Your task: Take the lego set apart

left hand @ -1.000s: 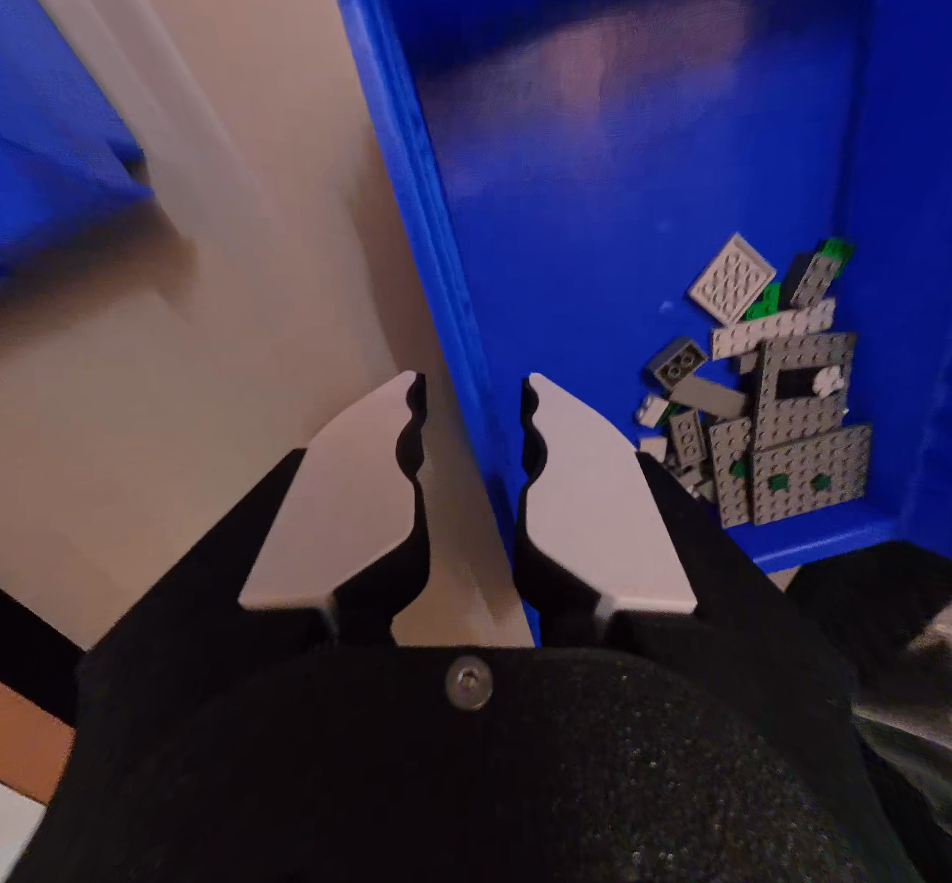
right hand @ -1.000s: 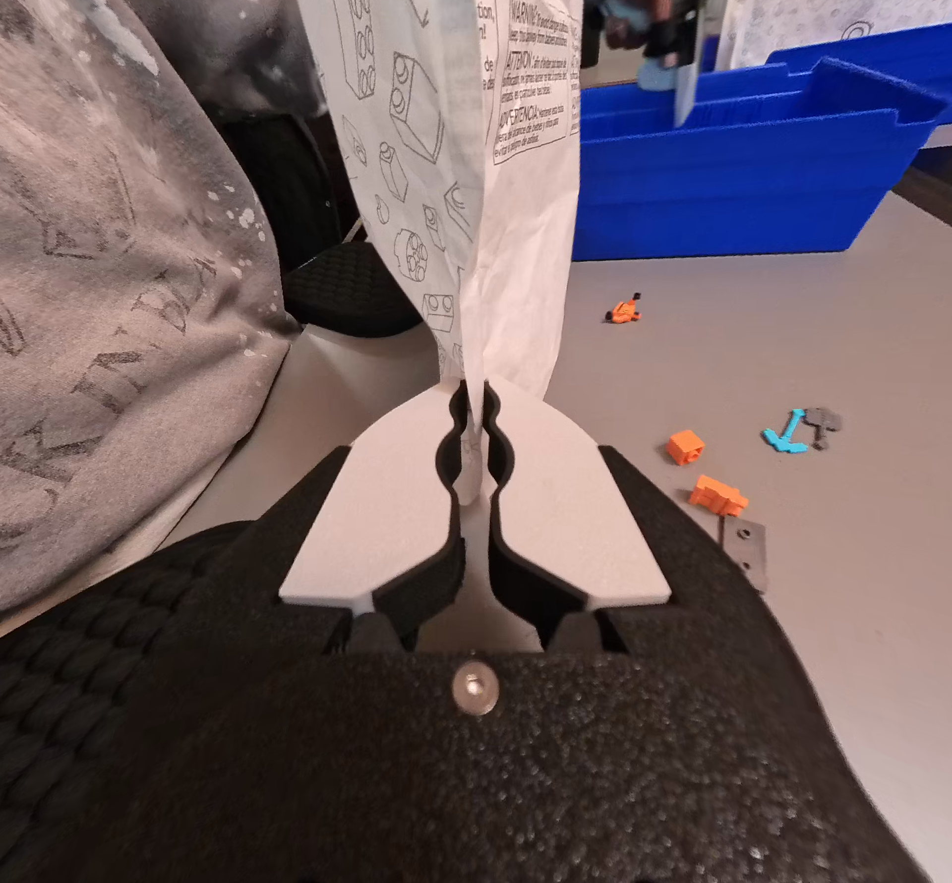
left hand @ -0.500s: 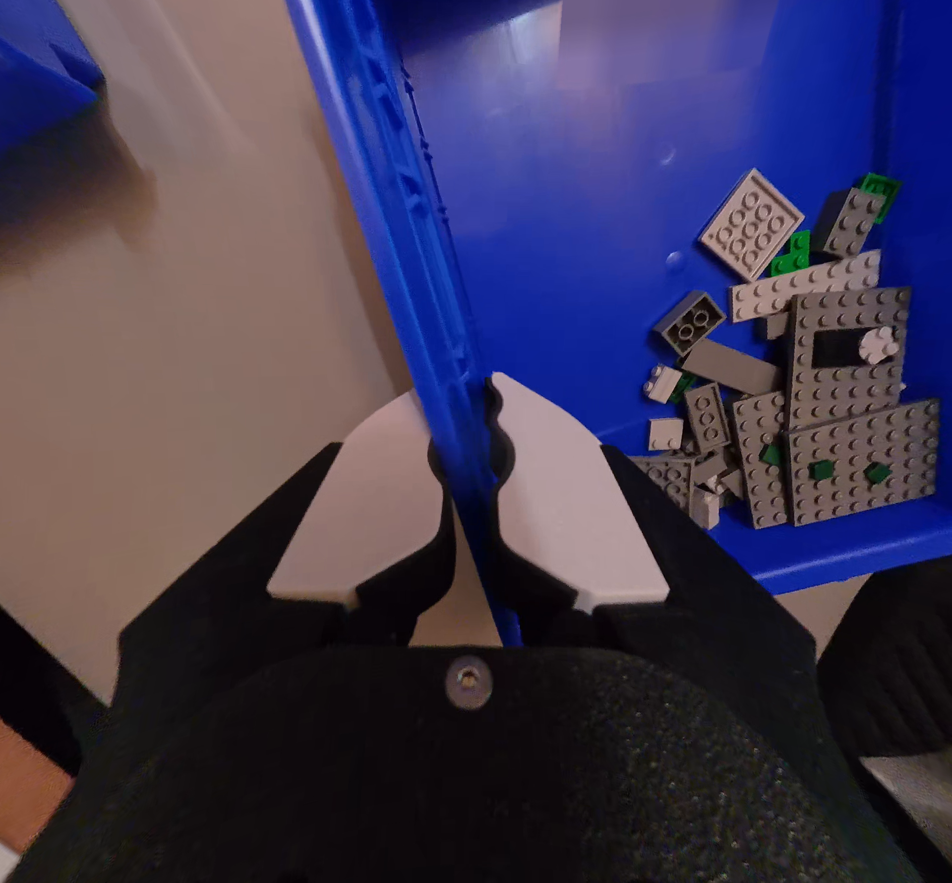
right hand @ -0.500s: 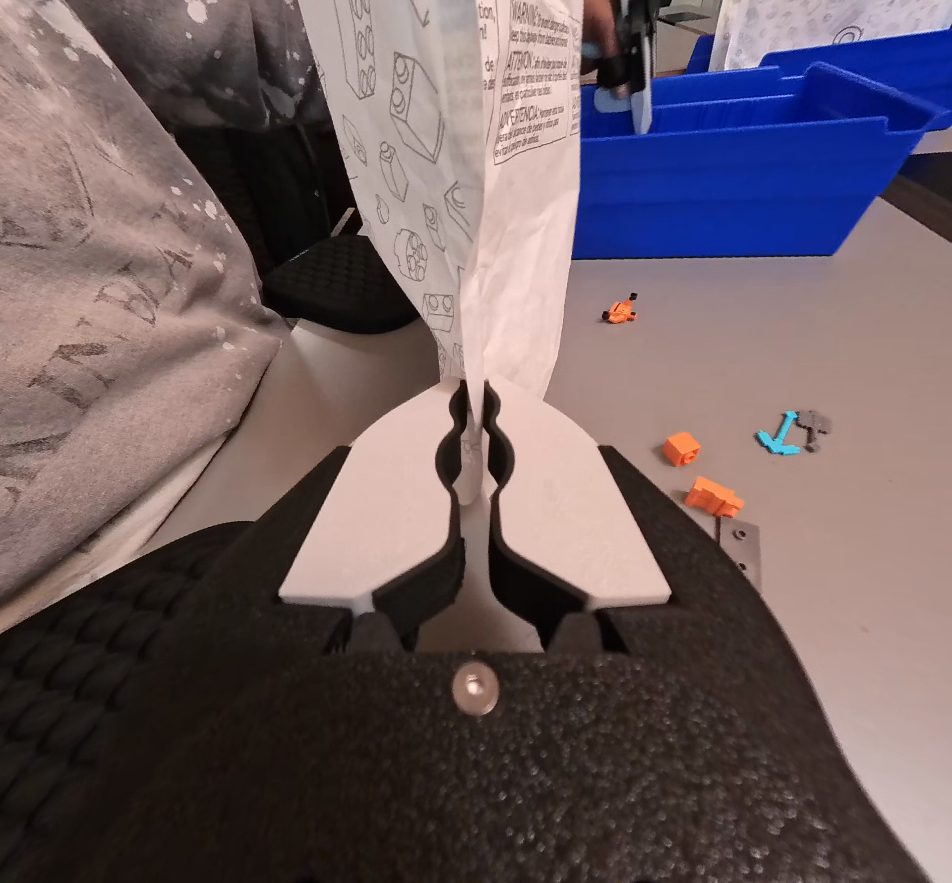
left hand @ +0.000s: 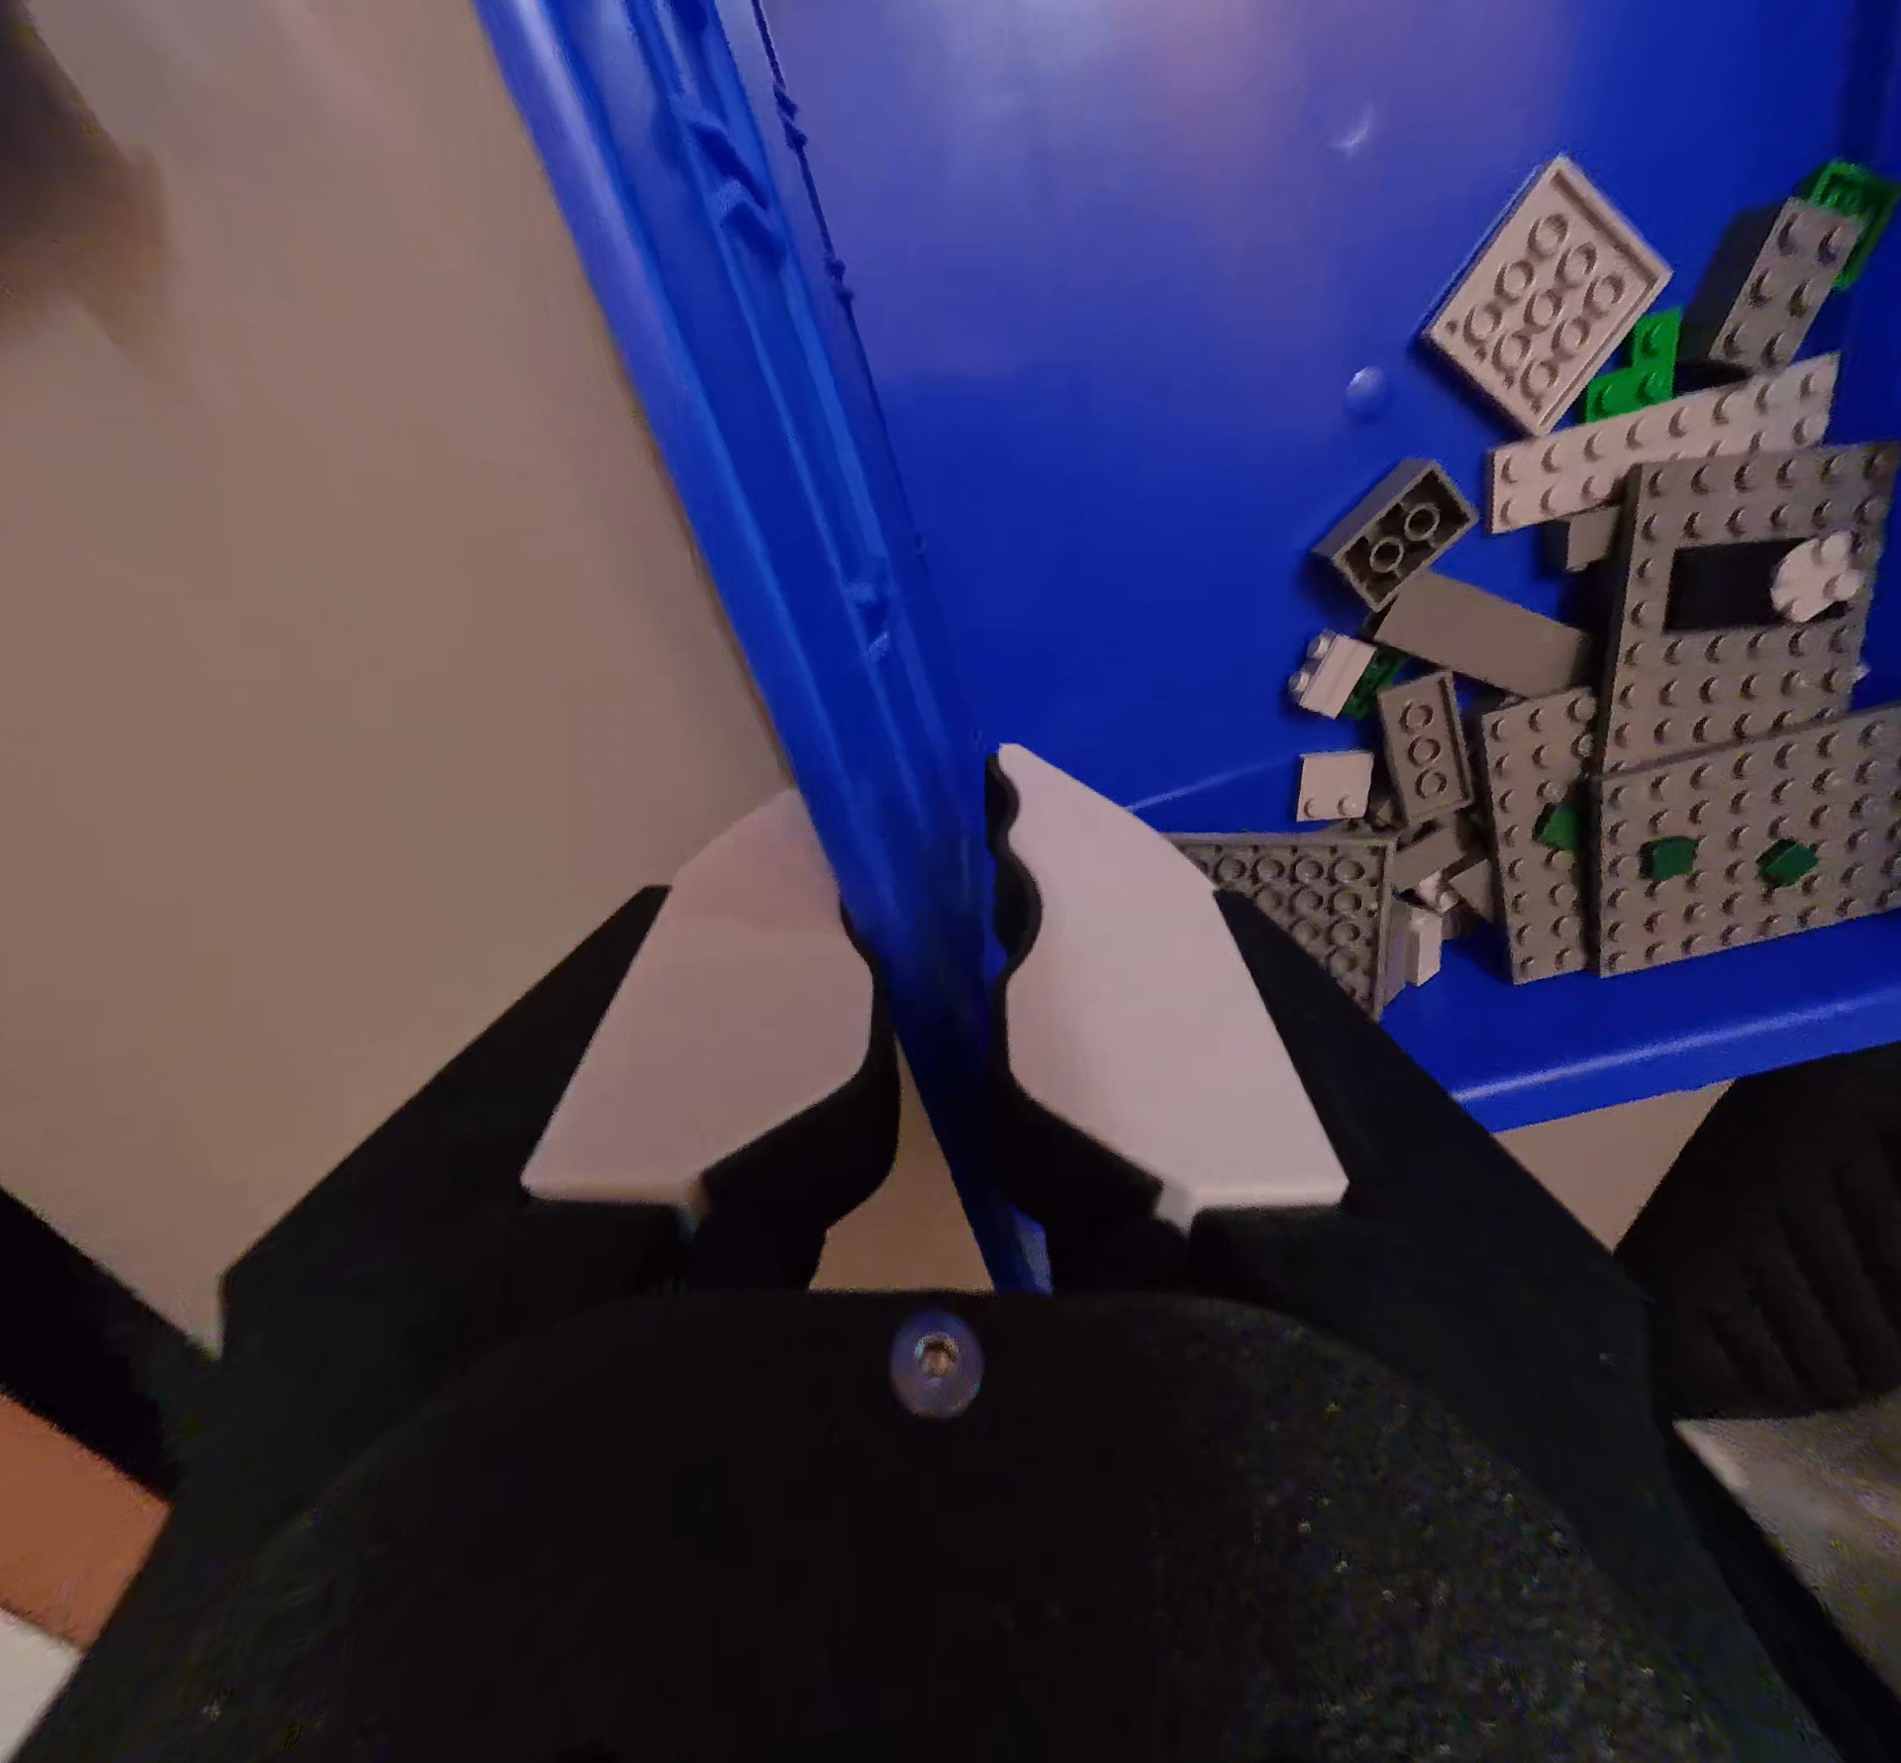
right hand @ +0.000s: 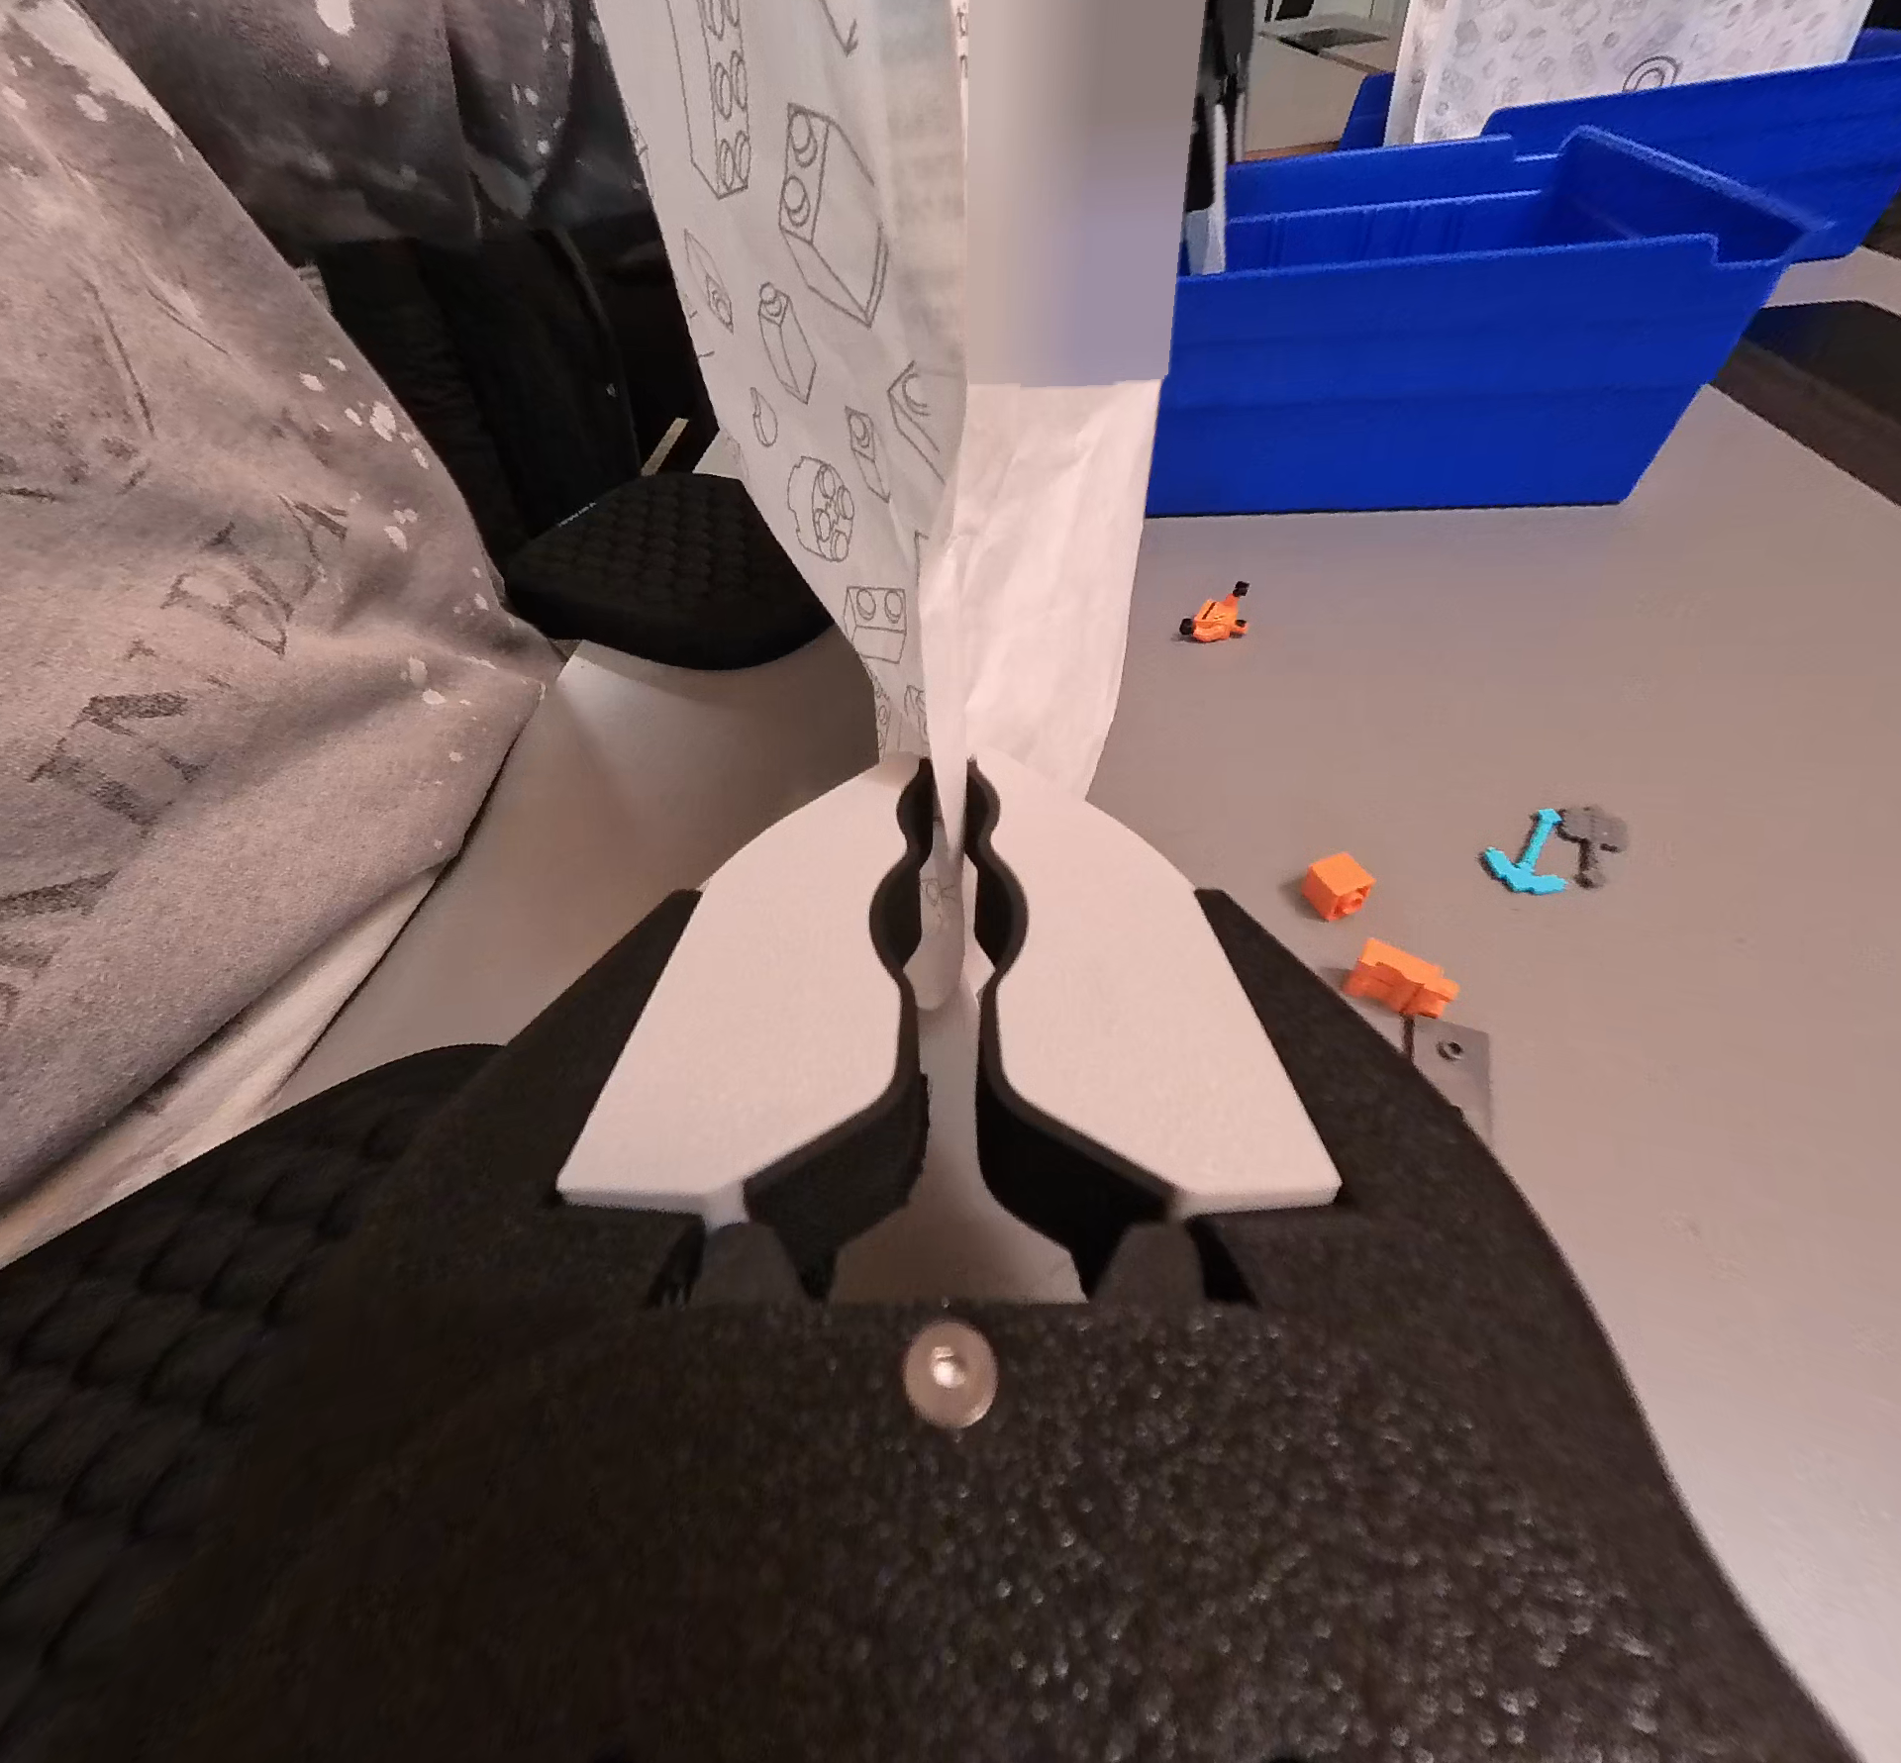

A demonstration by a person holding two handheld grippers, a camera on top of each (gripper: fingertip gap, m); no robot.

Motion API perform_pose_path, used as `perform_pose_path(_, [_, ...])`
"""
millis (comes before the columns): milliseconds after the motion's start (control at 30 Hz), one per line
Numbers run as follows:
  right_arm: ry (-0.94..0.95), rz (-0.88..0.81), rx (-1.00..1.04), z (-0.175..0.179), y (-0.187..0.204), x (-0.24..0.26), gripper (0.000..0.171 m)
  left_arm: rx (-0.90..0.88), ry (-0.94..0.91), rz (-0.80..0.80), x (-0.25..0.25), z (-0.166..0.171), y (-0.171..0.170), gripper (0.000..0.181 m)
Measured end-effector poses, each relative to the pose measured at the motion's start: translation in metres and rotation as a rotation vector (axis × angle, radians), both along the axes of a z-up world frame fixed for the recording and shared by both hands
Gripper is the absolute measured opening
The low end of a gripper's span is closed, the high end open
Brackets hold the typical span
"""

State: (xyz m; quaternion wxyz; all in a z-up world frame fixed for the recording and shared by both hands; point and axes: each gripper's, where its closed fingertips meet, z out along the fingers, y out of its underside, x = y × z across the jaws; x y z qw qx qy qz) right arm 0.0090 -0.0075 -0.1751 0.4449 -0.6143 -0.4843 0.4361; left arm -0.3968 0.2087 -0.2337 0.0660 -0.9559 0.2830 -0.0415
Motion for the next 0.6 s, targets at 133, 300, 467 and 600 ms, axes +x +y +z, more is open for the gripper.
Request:
perform_pose_path(133, [-0.012,0.0,-0.003,-0.003,0.0,-0.001,0.005,-0.006,-0.049,0.084,0.001,0.0,0.001,0.008])
perform_pose_path(300, [-0.01,-0.009,0.002,-0.001,0.001,0.0,0.004,-0.004,-0.063,0.127,0.004,0.009,0.002,0.005])
perform_pose_path(467, [-0.014,0.001,-0.003,-0.004,0.001,-0.001,0.004,0.062,-0.037,0.1,0.008,0.042,0.008,0.005])
perform_pose_path(600, [-0.018,0.023,-0.003,-0.005,-0.004,-0.002,0.004,0.051,-0.002,0.044,0.016,0.057,0.005,0.006])
